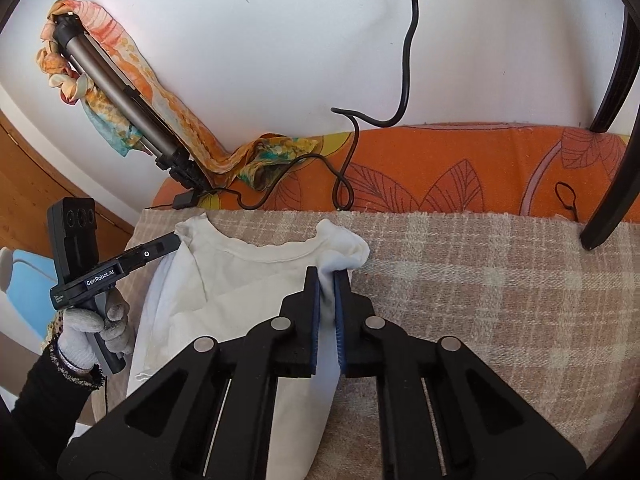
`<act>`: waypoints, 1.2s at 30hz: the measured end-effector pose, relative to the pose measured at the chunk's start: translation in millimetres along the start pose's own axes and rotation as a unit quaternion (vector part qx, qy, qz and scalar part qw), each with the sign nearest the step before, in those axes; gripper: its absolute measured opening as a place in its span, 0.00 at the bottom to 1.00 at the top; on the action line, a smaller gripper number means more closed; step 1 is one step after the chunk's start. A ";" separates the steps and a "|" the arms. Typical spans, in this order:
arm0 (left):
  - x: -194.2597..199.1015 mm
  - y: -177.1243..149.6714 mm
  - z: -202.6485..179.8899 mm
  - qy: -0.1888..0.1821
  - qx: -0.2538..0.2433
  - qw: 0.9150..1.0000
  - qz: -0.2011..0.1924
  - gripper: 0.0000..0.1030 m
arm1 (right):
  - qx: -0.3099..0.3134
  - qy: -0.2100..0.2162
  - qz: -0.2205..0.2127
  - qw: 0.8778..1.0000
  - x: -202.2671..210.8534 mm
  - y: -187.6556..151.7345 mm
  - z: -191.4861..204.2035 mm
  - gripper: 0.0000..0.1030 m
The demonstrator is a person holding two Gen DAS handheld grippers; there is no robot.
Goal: Fold small clothes
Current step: 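Close both tools on the collar end of the shirt, then lift the collar end and fold it over onto the hem end, then open both tools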
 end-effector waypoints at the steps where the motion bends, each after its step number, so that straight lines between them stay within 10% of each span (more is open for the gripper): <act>1: 2.7 0.1 -0.7 0.001 -0.001 1.000 -0.004 0.03 | 0.001 0.002 -0.004 1.000 4.5 0.5 1.1 0.07; 8: 11.5 1.4 6.5 0.002 0.018 1.000 0.005 0.04 | 0.021 -0.029 -0.004 0.999 22.1 -2.4 14.3 0.06; 12: 15.8 7.3 16.7 0.038 0.034 0.999 -0.004 0.35 | 0.010 -0.045 0.008 0.999 14.9 -2.3 9.6 0.08; 16: 1.8 9.4 20.5 0.007 0.035 0.999 0.029 0.36 | -0.001 -0.052 0.010 0.999 9.3 -2.1 -2.5 0.44; 21: -11.7 11.9 12.5 0.003 0.013 1.000 0.029 0.31 | -0.030 -0.011 0.006 0.999 -1.8 0.5 -16.6 0.47; 23: -15.9 12.1 10.0 -0.006 0.010 0.999 0.039 0.07 | -0.035 0.004 0.006 0.999 -3.3 3.8 -18.2 0.41; 25: -15.7 10.4 5.9 0.003 -0.002 0.999 0.034 0.07 | -0.037 0.006 0.013 0.999 -4.8 5.5 -18.6 0.09; 36: 45.2 -4.4 -28.5 -0.002 -0.027 1.000 -0.010 0.06 | 0.016 -0.013 -0.016 1.000 50.6 -5.9 28.7 0.07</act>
Point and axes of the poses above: each gripper's, at about its wrist camera, not at the fingertips, and x roughly against the way its jaws point, z to its left, y to its top, the point moved 4 cm from there along -x, roughly the way its jaws point, and after that the axes turned 7 degrees about z, right-handed, at the moved point
